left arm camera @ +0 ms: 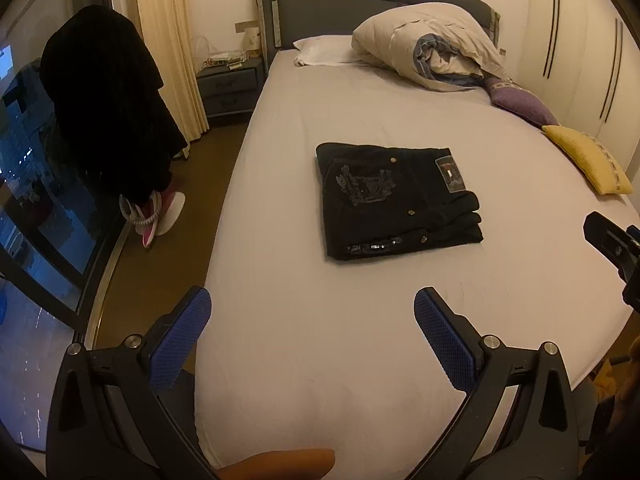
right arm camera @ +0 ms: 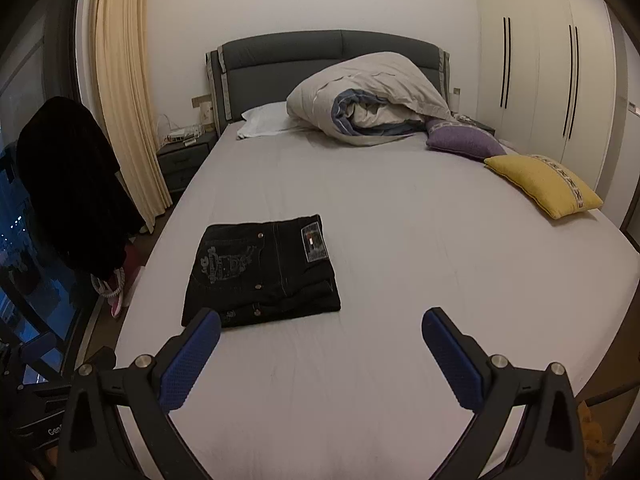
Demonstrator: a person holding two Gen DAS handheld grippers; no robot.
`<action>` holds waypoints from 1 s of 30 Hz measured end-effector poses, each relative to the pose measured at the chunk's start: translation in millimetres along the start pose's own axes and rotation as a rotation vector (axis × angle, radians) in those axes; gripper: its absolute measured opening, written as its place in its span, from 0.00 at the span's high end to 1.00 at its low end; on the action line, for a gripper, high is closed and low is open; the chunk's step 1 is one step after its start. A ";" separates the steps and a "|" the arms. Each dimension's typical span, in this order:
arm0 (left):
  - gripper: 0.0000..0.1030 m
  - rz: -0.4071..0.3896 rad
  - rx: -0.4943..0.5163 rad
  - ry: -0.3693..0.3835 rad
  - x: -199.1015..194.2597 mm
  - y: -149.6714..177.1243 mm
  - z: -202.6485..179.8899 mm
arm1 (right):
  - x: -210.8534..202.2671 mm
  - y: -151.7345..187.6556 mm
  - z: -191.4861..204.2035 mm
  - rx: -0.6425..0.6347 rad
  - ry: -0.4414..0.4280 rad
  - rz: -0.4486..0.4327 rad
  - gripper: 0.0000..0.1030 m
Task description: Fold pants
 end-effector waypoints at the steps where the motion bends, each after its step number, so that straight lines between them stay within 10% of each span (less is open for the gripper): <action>1: 0.00 0.004 -0.002 -0.001 0.6 0.4 0.0 | 1.3 1.0 0.1 -0.003 0.000 0.005 0.00; 30: 0.00 0.061 -0.025 -0.023 31.2 6.6 -1.8 | 20.5 23.9 15.5 -0.045 -0.030 0.105 0.00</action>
Point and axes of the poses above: each gripper's, at about its wrist camera, not at the fingertips, and x roughly the way its jaws point, z to its left, y to its underside, the point moved 3 cm from there along x, roughly the way its jaws point, and after that the axes turned 2 degrees about z, right-handed, at the moved point
